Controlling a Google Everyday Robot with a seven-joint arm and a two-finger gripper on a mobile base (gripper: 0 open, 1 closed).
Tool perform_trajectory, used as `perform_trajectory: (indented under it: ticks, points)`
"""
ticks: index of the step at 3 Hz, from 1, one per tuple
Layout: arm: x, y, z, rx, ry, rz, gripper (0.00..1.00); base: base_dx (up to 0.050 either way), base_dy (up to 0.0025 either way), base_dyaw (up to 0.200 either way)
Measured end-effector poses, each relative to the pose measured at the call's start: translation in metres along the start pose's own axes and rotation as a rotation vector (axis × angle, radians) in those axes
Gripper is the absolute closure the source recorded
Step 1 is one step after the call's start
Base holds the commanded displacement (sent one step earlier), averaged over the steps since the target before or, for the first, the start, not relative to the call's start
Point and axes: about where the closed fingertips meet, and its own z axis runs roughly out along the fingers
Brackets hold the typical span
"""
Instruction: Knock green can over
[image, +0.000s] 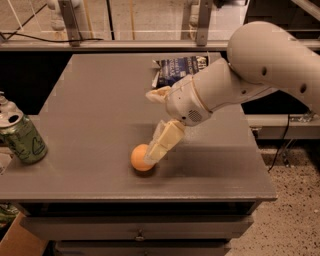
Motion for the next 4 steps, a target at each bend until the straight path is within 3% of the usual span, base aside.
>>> perform_trajectory:
  ticks: [3, 4]
  points:
    - [-0.031, -0.022, 0.102, -0.106, -0.146, -0.059, 0.00, 0.000, 0.00000, 0.000]
    - [-0.047, -0.025, 0.121, -0.129, -0.182, -0.070, 0.00, 0.000, 0.00000, 0.000]
